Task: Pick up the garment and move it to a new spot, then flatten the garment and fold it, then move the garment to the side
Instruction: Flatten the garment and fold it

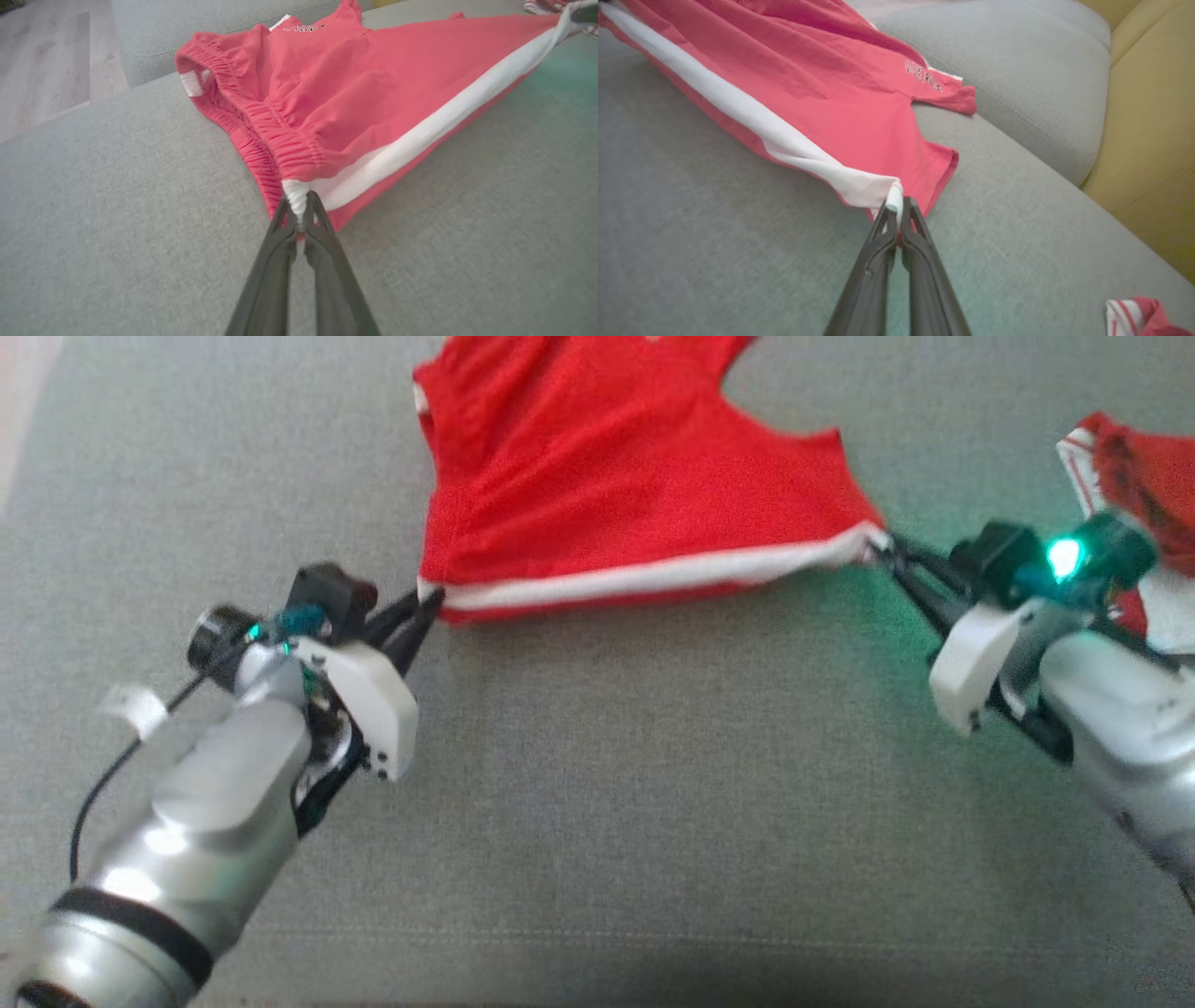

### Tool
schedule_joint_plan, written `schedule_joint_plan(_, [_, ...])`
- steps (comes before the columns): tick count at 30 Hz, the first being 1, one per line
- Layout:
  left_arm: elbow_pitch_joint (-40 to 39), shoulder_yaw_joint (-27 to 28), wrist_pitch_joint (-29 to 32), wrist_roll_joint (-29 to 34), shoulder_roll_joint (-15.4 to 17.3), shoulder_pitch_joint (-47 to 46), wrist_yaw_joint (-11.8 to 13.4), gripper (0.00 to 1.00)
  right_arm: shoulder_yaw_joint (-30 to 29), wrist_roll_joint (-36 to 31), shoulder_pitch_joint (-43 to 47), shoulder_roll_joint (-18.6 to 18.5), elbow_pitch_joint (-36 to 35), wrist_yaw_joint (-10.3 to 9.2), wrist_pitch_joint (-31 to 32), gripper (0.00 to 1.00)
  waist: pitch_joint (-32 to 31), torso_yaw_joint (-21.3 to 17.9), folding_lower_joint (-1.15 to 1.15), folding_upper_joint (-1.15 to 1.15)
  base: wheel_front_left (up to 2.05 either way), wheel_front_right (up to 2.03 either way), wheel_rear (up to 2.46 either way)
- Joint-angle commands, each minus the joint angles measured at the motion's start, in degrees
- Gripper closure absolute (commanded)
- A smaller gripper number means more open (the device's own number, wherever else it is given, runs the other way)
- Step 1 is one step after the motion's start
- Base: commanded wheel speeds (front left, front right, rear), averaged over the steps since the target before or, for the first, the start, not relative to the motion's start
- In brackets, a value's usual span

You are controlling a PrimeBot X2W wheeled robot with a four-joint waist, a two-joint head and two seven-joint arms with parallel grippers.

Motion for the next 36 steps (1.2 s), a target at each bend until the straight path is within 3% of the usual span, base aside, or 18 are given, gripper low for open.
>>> schedule_joint_plan(1, [-0.85,1.75,-1.02,-0.93,1.74,-0.16,0.07,1.00,2.08,3.01,2.45,-1.95,-1.66,0.37,0.88,1.00,-2.57,-0.18,0.00,0.00,0.00,0.00,0.00])
schedule_joint_plan(6, [-1.34,1.37,-1.58,-1.77,1.98,3.24,0.07,1.00,5.04,8.57,5.43,-4.41,-6.26,0.37,4.76,1.00,-5.20,-0.57,0.00,0.00,0.00,0.00,0.00])
schedule_joint_plan(15, [-5.75,-1.11,0.46,-5.05,3.37,10.92,0.07,1.00,5.78,12.64,12.99,-13.08,-19.57,0.37,16.11,1.00,-9.28,-0.21,0.00,0.00,0.00,0.00,0.00])
schedule_joint_plan(21, [-14.81,-3.61,4.69,-9.63,7.34,16.50,0.07,1.00,5.79,14.95,18.57,-18.38,-27.20,0.37,22.76,1.00,-11.99,0.33,0.00,0.00,0.00,0.00,0.00])
schedule_joint_plan(36, [-34.22,-6.82,13.82,-15.59,16.81,25.35,1.58,1.00,5.80,26.06,26.79,-26.80,-36.25,0.37,32.81,1.00,-14.78,0.82,0.00,0.00,0.00,0.00,0.00])
